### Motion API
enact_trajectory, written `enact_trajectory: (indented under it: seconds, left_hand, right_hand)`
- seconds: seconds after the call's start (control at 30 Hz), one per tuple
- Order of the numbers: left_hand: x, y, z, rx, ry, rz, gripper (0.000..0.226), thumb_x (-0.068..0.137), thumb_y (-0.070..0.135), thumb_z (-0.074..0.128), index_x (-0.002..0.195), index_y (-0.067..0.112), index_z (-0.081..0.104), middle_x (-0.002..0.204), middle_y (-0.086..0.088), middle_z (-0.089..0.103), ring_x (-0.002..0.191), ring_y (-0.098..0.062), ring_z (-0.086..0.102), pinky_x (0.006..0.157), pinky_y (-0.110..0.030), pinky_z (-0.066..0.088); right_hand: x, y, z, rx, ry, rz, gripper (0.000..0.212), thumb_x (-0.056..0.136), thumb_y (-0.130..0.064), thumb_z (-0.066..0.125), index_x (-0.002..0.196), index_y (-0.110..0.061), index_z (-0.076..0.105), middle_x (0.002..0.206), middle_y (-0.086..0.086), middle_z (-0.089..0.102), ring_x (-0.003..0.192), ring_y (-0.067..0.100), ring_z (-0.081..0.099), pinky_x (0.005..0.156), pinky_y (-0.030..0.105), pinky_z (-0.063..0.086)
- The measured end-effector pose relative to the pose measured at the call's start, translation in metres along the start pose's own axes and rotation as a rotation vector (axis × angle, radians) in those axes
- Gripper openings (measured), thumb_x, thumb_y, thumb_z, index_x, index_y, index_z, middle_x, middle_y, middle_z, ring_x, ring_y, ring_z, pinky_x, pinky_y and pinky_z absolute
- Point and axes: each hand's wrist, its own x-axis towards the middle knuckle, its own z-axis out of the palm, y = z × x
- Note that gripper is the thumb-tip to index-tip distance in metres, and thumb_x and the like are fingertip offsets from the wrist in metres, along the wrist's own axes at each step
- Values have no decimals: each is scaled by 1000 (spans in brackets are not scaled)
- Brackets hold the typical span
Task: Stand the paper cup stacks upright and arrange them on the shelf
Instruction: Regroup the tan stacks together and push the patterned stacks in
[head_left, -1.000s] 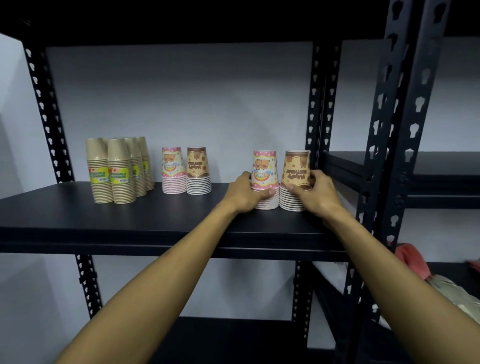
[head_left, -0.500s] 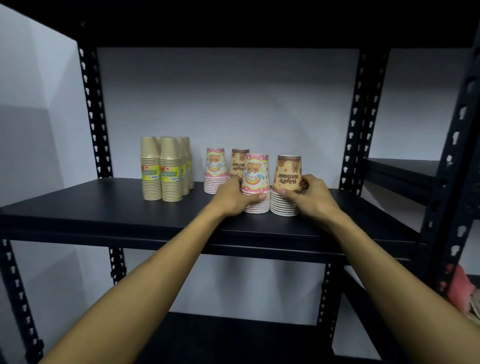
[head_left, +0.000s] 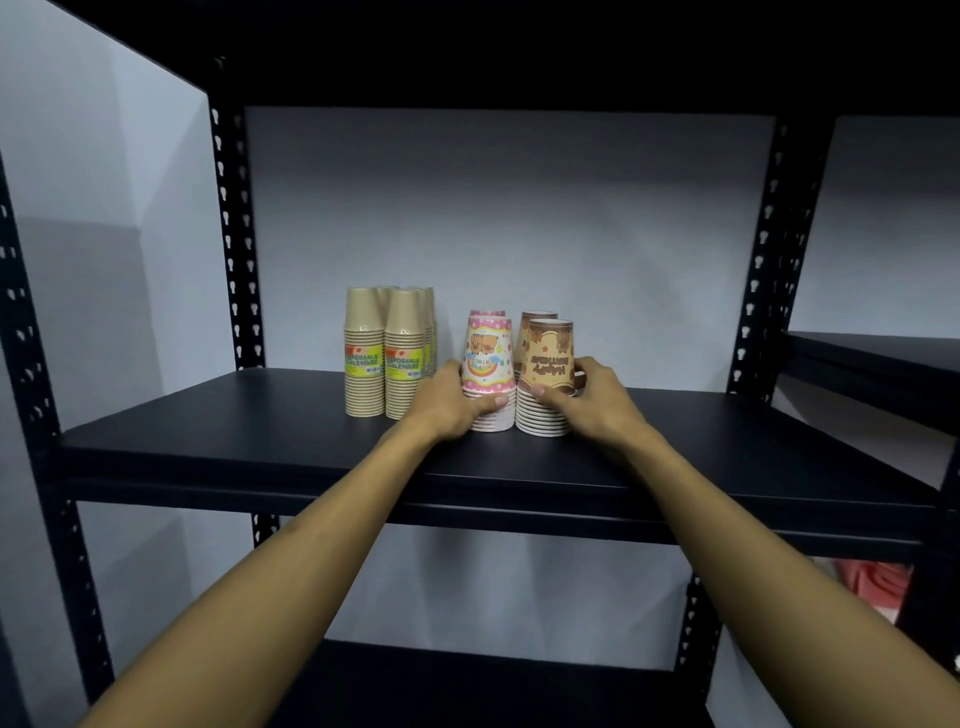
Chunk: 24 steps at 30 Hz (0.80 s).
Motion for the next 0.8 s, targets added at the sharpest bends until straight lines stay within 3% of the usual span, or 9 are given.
enact_trajectory:
  seconds: [0.33,0.53,0.8]
  left_hand:
    - [26,-17,4,36,37,5,72,77,51,77,133,13,52,130,-6,63,118,-26,60,94,-33,47]
    - [31,-21,10,86,42,12,71,81,53,72,135,13,49,133,-7,60,122,-30,56,98,-35,45]
    - [41,-20,10,30,45,-56,77,70,55,80,130,14,54,128,-4,65,116,-25,62,96,-39,51]
  right_hand:
    - [20,-1,15,-6,-22,32,65,84,-39,75,136,-12,48,132,6,61,115,22,62,100,41,51]
    - [23,7,18,28,-32,24,65,86,-40,72,140,-14,45,135,5,59,116,21,60,100,38,49]
    - [29,12,18,62,-20,21,67,85,-40,74,138,-14,45,135,5,58,115,20,60,99,37,49]
